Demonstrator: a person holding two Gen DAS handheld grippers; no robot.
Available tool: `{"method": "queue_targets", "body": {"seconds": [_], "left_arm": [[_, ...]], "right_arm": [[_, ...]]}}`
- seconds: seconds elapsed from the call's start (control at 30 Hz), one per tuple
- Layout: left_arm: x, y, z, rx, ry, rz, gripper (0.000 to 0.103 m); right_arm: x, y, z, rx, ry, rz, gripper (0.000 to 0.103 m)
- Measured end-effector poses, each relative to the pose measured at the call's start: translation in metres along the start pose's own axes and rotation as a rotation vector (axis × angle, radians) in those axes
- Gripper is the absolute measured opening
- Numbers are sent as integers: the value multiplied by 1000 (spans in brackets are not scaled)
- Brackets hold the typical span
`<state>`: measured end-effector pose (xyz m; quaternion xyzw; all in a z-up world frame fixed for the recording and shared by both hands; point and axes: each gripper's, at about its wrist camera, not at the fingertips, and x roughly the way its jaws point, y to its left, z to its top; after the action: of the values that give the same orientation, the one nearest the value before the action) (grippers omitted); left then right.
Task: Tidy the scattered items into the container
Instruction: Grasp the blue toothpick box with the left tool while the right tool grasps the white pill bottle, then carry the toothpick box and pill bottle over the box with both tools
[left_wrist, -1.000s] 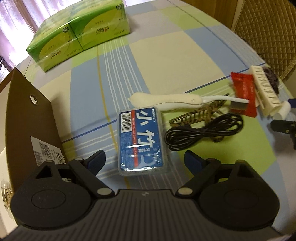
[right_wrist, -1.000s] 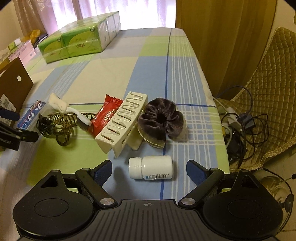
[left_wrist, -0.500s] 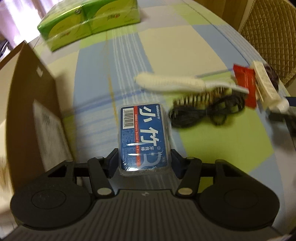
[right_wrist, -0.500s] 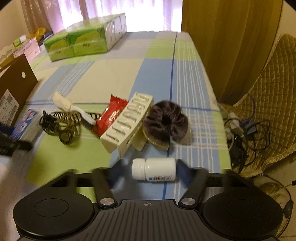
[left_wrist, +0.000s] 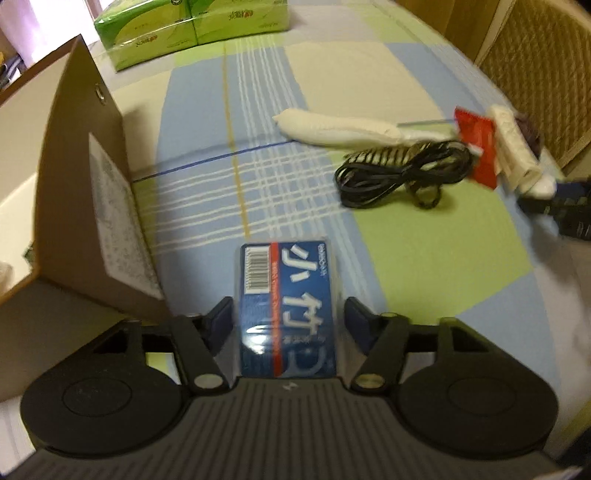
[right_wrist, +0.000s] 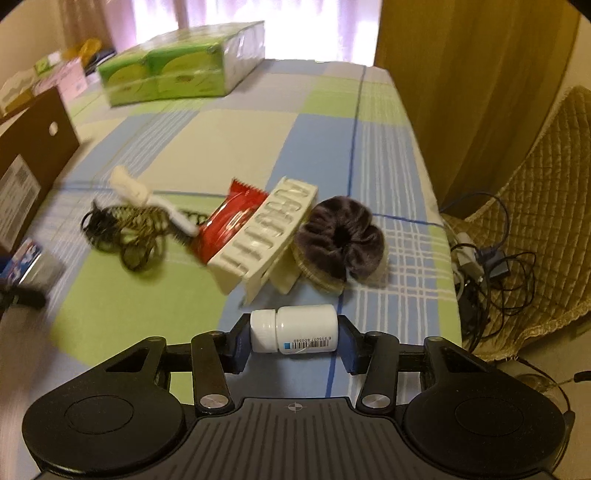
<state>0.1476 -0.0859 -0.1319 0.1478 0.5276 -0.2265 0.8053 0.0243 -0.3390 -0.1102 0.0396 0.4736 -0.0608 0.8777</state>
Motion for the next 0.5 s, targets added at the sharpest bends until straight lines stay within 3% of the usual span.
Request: {"method": "queue_targets", "body": {"seconds": [0.23, 0.5], "left_arm": [[-12, 3, -18, -16, 15, -22, 53], [-59, 19, -40, -36, -22, -66, 53]], "right_arm": [[-22, 15, -14, 2, 26, 65, 49], [-50, 63, -8, -21, 14, 228, 49]]}}
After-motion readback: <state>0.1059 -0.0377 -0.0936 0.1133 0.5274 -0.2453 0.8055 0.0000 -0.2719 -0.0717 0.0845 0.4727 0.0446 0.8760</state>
